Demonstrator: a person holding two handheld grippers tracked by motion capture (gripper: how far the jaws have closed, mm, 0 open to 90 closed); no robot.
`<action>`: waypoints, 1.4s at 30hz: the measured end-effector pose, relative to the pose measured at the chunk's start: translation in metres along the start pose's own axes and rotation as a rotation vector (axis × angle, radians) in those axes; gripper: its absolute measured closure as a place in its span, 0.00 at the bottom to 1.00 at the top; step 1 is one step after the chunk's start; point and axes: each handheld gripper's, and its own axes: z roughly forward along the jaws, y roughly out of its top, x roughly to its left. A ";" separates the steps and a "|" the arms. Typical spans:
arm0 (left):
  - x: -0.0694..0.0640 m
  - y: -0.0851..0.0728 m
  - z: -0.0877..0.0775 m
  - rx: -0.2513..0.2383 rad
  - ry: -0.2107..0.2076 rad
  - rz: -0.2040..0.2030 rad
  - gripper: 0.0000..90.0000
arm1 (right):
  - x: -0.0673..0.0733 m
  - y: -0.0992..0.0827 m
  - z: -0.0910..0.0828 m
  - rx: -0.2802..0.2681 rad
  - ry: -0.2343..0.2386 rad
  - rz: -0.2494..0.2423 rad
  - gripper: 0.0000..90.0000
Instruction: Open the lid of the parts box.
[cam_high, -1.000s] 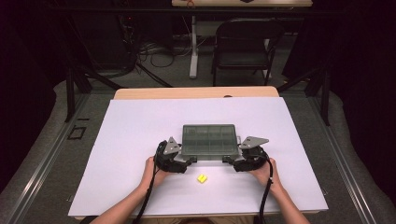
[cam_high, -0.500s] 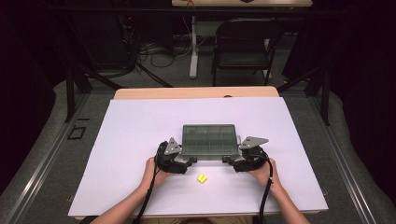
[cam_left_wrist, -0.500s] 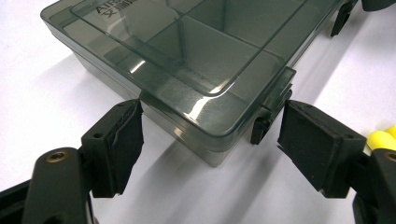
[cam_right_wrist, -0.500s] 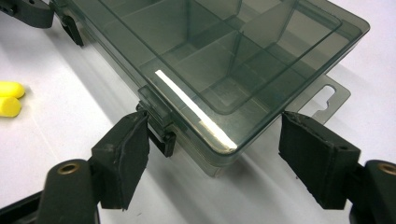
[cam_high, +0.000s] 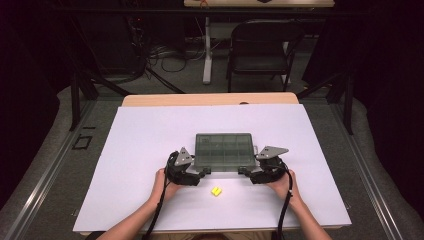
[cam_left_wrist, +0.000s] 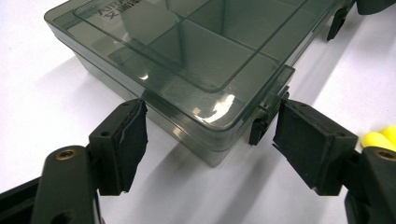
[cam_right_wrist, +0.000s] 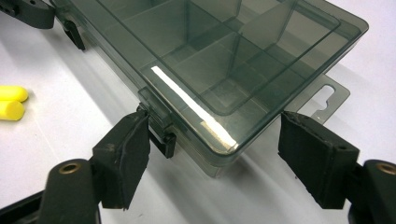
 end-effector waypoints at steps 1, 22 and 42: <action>-0.001 0.000 0.000 -0.001 0.001 0.001 0.30 | 0.000 0.000 0.000 0.000 0.000 -0.001 0.27; -0.003 0.000 -0.002 -0.001 0.014 -0.011 0.31 | 0.000 0.000 -0.001 -0.007 0.001 0.008 0.29; -0.004 0.000 -0.003 -0.014 0.038 -0.001 0.31 | 0.000 0.000 -0.002 -0.012 -0.002 0.010 0.30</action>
